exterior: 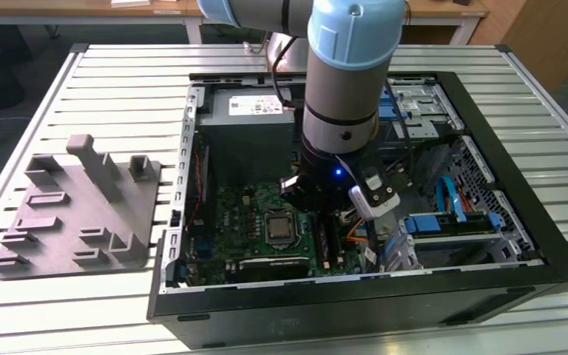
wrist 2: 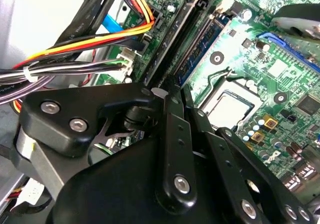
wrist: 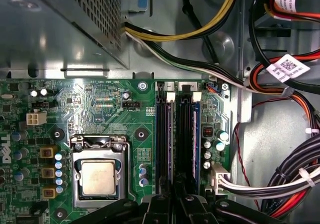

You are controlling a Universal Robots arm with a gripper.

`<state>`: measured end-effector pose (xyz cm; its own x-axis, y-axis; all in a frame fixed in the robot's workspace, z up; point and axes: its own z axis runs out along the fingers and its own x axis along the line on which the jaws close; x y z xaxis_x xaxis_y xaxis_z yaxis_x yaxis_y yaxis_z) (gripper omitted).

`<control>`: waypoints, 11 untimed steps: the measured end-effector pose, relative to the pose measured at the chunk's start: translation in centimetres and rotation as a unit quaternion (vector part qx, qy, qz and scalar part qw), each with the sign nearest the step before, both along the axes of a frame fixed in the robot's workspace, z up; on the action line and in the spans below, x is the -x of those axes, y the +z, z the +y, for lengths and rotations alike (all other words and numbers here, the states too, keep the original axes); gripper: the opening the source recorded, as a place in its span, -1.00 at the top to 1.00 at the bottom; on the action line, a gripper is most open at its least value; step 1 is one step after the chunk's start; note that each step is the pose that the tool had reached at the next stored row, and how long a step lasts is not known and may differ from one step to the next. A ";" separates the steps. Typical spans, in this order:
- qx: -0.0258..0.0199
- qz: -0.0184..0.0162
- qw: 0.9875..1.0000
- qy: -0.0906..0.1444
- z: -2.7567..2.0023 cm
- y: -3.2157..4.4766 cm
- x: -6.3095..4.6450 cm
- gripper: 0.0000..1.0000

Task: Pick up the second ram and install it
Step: 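Insert the second ram into the second slot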

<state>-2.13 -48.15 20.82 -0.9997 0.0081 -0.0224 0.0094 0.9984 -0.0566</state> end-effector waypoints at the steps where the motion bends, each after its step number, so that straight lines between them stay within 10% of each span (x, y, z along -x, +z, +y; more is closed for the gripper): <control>1: 0.000 0.000 1.000 0.000 0.02 -0.03 0.0 0.73; 11: 0.000 0.000 1.000 0.005 0.05 -0.21 0.0 0.73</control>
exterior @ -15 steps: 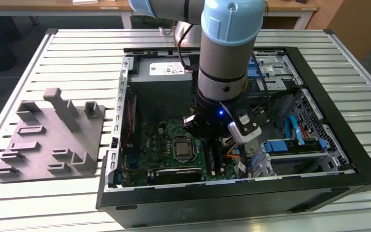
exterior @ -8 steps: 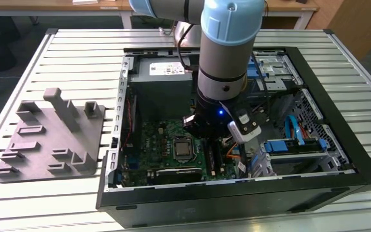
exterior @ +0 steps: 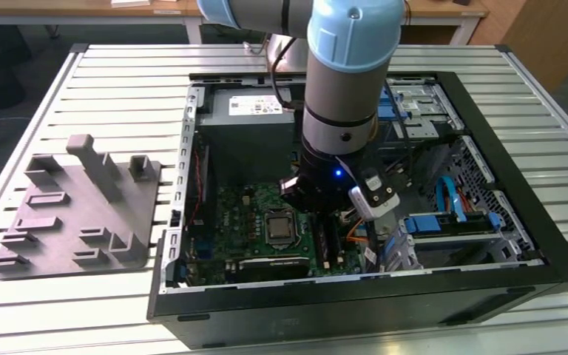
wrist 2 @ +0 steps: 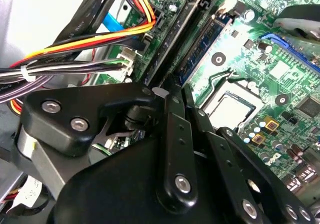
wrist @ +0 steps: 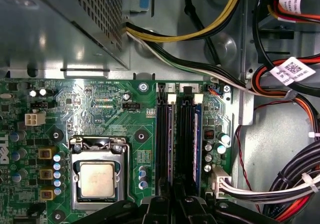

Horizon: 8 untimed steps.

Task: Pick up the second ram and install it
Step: 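Insert the second ram into the second slot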

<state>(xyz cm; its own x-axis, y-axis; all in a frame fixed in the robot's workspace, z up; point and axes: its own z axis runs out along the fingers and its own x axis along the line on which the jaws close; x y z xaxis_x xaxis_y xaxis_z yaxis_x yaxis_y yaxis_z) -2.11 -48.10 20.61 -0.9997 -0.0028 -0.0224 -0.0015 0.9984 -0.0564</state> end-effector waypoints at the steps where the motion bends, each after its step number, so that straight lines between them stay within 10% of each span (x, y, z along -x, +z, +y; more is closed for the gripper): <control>1: 0.000 0.000 1.000 0.000 0.00 -0.01 0.0 0.73; 8: 0.000 0.000 1.000 0.000 0.01 -0.03 0.0 0.58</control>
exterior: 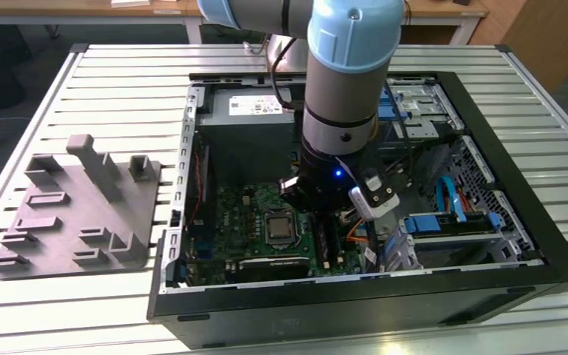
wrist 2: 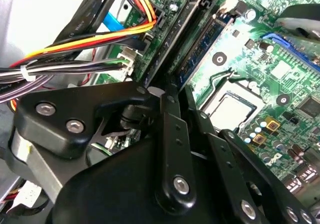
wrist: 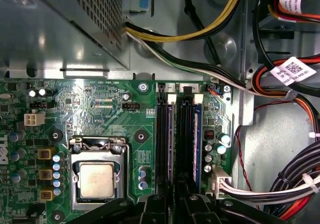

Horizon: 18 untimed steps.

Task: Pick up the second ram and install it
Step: 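Insert the second ram into the second slot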

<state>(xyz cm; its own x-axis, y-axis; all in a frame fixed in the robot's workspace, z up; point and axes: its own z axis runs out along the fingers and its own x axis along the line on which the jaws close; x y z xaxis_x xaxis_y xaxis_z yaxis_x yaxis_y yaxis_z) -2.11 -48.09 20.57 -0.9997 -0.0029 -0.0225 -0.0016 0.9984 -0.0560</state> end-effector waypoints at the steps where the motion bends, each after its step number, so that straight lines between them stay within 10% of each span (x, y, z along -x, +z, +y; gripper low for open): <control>1: 0.000 0.000 1.000 0.000 0.00 0.02 0.0 0.58; 11: 0.000 0.000 1.000 0.000 0.09 3.54 0.0 0.73; 18: 0.000 0.000 1.000 0.000 0.17 3.97 0.0 0.80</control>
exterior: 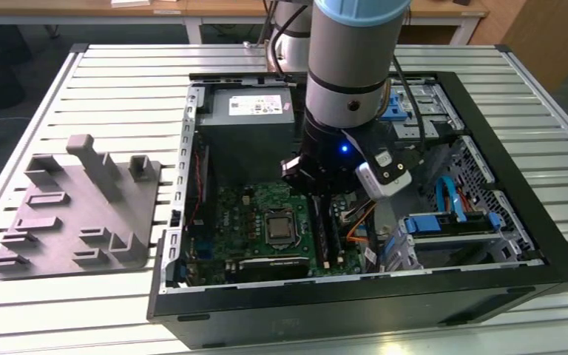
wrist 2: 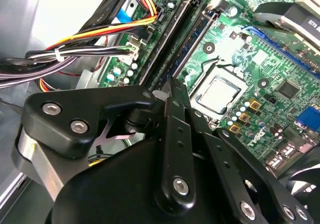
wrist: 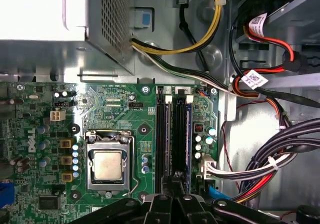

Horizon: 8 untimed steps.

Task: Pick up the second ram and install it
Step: 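Insert the second ram into the second slot, then press down the second ram until it locks into place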

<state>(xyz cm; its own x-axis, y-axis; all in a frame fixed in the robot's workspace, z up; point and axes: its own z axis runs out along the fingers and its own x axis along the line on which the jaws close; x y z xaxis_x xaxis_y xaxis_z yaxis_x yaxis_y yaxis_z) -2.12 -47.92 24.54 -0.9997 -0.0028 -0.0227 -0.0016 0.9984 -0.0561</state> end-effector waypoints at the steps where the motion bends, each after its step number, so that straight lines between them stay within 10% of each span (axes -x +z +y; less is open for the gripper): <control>1: 0.000 0.000 1.000 0.000 0.00 0.00 0.0 0.80; 8: 0.000 0.000 1.000 0.000 0.01 0.00 0.0 0.80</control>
